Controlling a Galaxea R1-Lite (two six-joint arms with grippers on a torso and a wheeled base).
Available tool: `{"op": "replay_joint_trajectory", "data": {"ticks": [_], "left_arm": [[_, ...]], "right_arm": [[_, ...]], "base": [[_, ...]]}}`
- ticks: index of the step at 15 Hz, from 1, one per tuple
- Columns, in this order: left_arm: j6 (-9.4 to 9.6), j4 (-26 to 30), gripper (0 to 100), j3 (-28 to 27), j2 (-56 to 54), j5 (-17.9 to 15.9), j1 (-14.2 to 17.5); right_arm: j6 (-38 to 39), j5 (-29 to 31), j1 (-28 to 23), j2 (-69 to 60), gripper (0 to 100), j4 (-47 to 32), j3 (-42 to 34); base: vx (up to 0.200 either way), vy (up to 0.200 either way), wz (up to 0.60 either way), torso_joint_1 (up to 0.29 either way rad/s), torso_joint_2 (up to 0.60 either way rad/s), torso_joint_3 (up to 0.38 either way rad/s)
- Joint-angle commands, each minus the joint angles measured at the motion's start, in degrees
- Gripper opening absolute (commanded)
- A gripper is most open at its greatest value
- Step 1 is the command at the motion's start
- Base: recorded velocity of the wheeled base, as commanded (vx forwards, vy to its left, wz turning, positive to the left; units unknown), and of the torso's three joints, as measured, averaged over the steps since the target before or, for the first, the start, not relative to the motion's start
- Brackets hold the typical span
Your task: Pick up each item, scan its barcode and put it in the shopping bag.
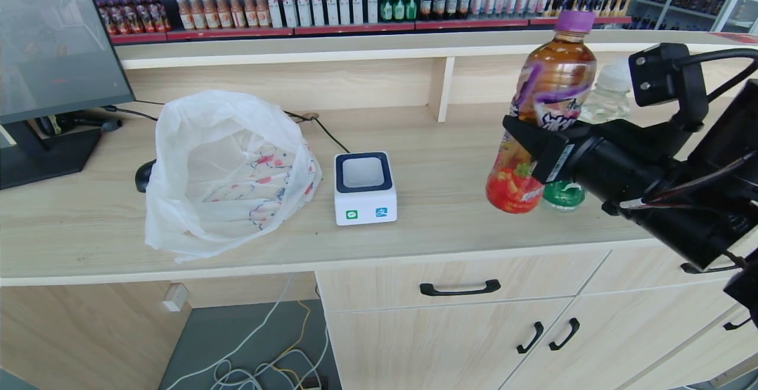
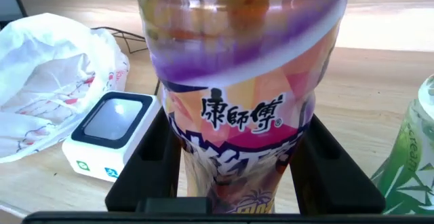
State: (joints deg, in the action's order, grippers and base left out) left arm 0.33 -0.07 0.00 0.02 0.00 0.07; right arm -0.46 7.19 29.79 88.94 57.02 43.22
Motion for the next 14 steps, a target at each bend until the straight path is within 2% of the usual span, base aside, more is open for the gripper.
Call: {"op": "replay_joint_trajectory", "data": {"ticks": [1,4,6,9,12,14], "left_arm": [[0.02,0.0,100,0.0,0.0,0.0,0.0],[0.02,0.0,100,0.0,0.0,0.1,0.0],[0.02,0.0,100,0.0,0.0,0.0,0.0],[0.02,0.0,100,0.0,0.0,0.0,0.0],[0.02,0.0,100,0.0,0.0,0.0,0.0],[0.02,0.0,100,0.0,0.0,0.1,0.0]], "right_arm": [[0.5,0.0,0.9,-8.1,0,-0.7,-4.7],[0.1,0.3,2.1,-13.0,0,0.0,-8.9],[-2.2,0.5,4.7,-16.7,0,0.0,-12.5],[-12.7,0.3,7.1,-22.1,0,0.0,-17.9],[-16.4,0.5,8.5,-23.6,0,0.0,-20.6],[-23.4,0.4,9.6,-23.6,0,0.8,-23.3]], "base": [[0.000,0.000,0.00,0.000,0.00,0.000],[0.000,0.000,0.00,0.000,0.00,0.000],[0.000,0.000,0.00,0.000,0.00,0.000],[0.000,0.000,0.00,0.000,0.00,0.000],[0.000,0.000,0.00,0.000,0.00,0.000],[0.000,0.000,0.00,0.000,0.00,0.000]]}}
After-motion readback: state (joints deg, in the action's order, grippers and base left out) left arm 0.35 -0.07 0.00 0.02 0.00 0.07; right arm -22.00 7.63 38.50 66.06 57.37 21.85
